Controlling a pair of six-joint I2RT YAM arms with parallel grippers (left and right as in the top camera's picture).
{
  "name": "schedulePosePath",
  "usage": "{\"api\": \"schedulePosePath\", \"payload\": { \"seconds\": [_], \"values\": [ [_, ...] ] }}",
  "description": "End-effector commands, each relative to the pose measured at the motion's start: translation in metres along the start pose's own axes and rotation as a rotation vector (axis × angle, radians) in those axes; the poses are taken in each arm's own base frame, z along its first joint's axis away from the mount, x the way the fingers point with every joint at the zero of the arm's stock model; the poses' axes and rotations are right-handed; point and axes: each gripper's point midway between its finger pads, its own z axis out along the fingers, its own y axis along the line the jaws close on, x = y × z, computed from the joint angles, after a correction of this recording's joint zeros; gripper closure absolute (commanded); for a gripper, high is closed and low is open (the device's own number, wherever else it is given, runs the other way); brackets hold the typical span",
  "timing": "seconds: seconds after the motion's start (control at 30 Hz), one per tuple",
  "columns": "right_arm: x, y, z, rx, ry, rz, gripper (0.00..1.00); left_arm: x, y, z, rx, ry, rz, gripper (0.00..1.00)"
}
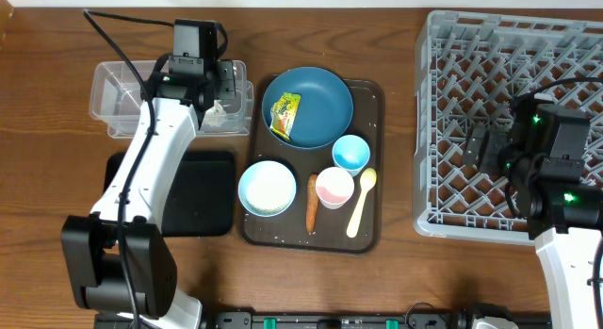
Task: Sort waste into correct bins and load items into the dishwasher rack
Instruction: 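Grasp remaining tissue in blue bowl, drop into clear bin, then reach left gripper into blue bowl and grasp yellow Pandan wrapper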
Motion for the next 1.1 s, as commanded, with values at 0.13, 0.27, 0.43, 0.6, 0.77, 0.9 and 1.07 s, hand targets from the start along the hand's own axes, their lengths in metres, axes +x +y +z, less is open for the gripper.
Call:
{"api": "schedulePosePath", "payload": {
  "seconds": [0.13,0.27,0.43,0.6,0.77,0.9,1.07],
  "values": [
    [-0.008,0.007,-0.005,-0.014,-0.020,-0.028,0.01,0.014,-0.060,-0.004,0.241,0.047,0.049,0.47],
    [-0.008,0.007,-0.005,-0.014,-0.020,-0.028,0.01,0.026,-0.092,-0.003,0.282,0.064,0.158,0.47],
    [-0.008,0.007,-0.005,-0.014,-0.020,-0.028,0.01,0.051,-0.127,0.016,0.320,0.116,0.238,0.47],
    [-0.007,0.007,-0.005,-0.014,-0.016,-0.028,0.01,0.075,-0.154,0.047,0.340,0.160,0.282,0.47],
    [-0.006,0.007,-0.005,-0.013,-0.013,-0.028,0.01,0.093,-0.148,0.077,0.239,0.192,0.313,0.47],
    [-0.006,0.007,-0.005,-0.013,-0.013,-0.028,0.01,0.106,-0.139,0.093,0.179,0.224,0.326,0.46],
    [-0.006,0.007,-0.005,-0.013,-0.013,-0.028,0.01,0.116,-0.139,0.102,0.175,0.250,0.333,0.46]
  ]
}}
